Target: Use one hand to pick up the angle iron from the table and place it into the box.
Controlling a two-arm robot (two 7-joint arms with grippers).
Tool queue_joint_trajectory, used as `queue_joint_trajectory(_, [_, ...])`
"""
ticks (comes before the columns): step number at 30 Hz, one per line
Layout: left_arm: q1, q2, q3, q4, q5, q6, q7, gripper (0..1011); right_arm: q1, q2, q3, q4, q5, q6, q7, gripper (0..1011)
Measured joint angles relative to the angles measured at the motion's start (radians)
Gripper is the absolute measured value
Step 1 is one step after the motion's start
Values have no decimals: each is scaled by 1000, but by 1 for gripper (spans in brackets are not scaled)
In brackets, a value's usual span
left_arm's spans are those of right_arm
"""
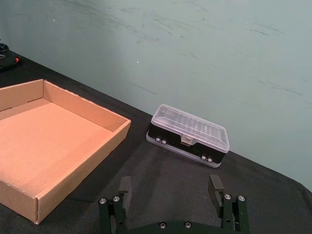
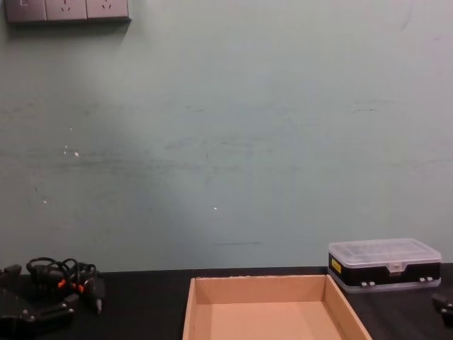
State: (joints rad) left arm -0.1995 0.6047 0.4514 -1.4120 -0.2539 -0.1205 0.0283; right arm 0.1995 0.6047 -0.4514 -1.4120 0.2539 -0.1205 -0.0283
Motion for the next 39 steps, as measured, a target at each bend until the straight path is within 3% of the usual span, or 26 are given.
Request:
queue_joint_trajectory(35, [0, 0, 0, 0, 0, 0, 0, 1000, 0, 0, 0, 0, 0, 0, 0, 1003])
queue_joint_trajectory(39, [0, 0, 0, 0, 0, 0, 0, 1000, -2, 12, 14, -2, 3, -5, 28, 1003])
